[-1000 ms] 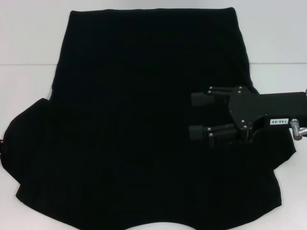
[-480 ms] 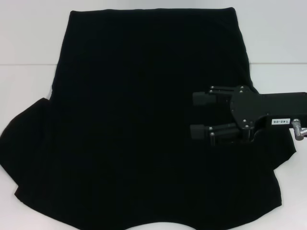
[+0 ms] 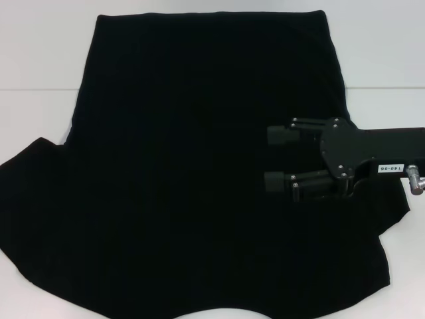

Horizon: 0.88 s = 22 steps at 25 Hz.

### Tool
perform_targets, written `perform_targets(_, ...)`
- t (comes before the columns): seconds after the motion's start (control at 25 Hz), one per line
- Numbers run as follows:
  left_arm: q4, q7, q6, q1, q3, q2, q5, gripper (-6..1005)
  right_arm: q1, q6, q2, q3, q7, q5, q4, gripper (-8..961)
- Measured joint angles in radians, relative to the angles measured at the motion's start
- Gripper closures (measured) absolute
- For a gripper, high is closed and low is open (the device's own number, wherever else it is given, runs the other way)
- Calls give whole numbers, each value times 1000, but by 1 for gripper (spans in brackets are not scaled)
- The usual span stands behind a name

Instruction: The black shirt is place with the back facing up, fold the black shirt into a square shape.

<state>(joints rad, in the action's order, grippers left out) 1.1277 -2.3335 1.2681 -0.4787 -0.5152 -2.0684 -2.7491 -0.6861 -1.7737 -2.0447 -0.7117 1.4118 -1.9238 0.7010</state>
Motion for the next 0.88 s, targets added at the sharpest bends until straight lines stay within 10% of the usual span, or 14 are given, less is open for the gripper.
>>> perform_targets(0.88,44,22,92,-10,28,-15,74,929,-6,0,-4,0,-8,2,0,42)
